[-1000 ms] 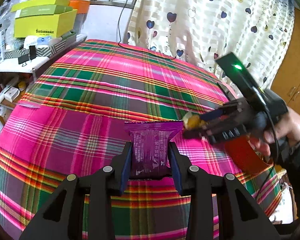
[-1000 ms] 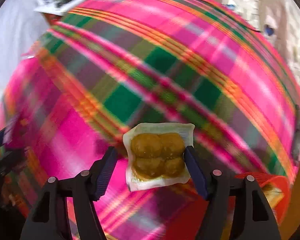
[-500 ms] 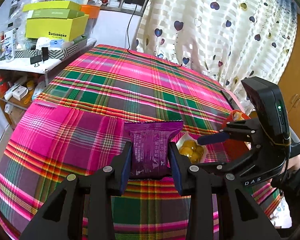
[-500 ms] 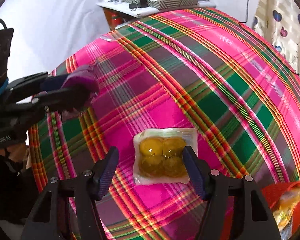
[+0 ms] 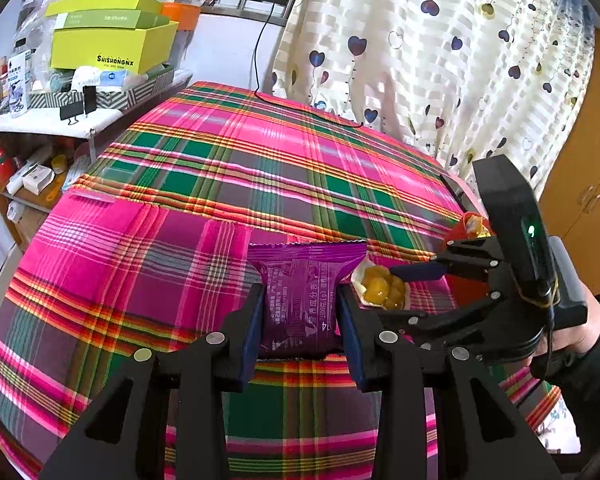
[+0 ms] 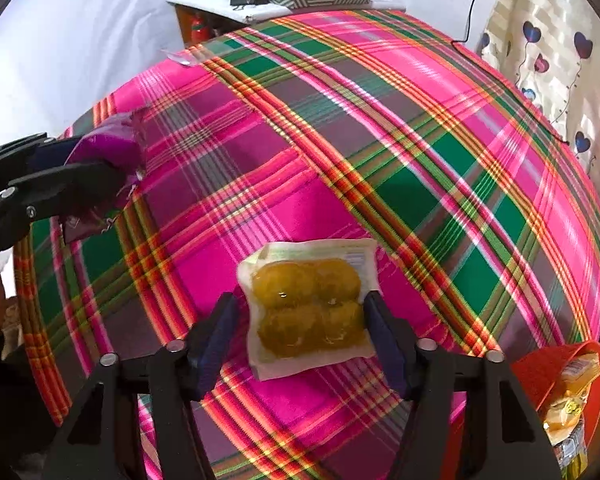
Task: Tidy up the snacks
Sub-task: 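Carry the purple packet and yellow cake tray over the red basket with both tools, then open both tools to drop the purple packet and cake tray into the basket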
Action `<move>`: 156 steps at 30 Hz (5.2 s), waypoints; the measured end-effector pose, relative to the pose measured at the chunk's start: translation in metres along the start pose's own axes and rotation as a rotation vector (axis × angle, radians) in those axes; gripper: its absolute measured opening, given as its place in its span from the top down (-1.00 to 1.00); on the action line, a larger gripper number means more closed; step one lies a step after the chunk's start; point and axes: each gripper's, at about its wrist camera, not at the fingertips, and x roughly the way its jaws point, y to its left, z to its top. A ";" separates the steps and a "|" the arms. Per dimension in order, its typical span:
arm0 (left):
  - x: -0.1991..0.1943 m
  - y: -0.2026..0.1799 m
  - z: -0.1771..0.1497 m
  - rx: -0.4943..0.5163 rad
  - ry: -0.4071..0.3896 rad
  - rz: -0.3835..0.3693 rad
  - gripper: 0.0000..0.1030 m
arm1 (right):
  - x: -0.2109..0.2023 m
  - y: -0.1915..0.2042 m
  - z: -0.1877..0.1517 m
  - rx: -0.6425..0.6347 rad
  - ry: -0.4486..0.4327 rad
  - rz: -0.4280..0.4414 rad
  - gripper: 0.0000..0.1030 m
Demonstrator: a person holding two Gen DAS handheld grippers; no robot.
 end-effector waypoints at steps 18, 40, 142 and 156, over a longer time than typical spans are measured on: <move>0.001 -0.020 -0.001 0.023 0.007 0.006 0.28 | -0.040 -0.002 -0.034 0.149 -0.145 0.011 -0.03; -0.025 -0.087 0.003 0.109 -0.057 0.006 0.28 | -0.137 0.000 -0.084 0.242 -0.362 -0.021 -0.03; 0.099 -0.257 0.009 0.377 0.189 -0.287 0.28 | -0.172 -0.149 -0.196 0.581 -0.416 -0.201 -0.03; 0.079 -0.230 0.022 0.316 0.103 -0.281 0.12 | -0.172 -0.157 -0.187 0.589 -0.423 -0.206 -0.04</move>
